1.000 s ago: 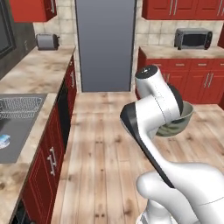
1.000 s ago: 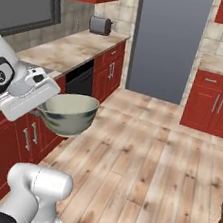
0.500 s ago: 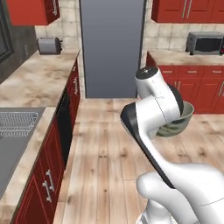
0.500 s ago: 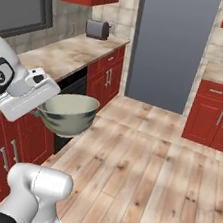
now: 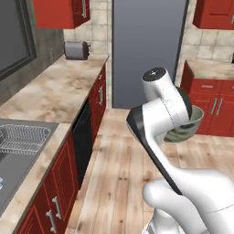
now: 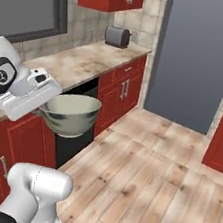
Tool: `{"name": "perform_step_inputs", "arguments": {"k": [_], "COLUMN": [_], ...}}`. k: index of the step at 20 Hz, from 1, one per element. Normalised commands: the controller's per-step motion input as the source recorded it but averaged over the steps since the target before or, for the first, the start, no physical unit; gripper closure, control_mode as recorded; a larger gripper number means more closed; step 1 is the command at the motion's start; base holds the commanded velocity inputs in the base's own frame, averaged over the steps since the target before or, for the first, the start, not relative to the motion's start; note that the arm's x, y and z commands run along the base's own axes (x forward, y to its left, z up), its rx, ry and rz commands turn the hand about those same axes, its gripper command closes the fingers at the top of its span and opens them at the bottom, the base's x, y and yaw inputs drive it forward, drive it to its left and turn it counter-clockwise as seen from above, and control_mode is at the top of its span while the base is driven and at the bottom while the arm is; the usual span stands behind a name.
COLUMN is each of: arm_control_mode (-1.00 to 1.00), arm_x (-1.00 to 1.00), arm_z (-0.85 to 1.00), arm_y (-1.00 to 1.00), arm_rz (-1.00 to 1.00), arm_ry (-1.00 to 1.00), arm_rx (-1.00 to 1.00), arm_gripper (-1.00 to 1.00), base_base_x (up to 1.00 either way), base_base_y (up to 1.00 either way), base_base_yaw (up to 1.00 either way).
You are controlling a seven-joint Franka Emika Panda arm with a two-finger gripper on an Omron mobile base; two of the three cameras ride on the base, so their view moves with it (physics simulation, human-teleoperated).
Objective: Pick the jug and bowl and place them in the sink. Then turn on the water.
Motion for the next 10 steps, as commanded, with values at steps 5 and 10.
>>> {"name": "perform_step_inputs", "arguments": {"k": [5, 10], "arm_control_mode": [1.00, 1.00], "arm_x": [0.00, 0.00], "arm_z": [0.00, 0.00], "arm_y": [0.00, 0.00], "arm_rz": [0.00, 0.00], "arm_ry": [0.00, 0.00], "arm_rx": [0.00, 0.00], "arm_gripper": [1.00, 1.00], "base_base_x": [0.55, 0.33], "base_base_y": [-0.17, -0.14], "base_base_yaw": [0.67, 0.79]}}
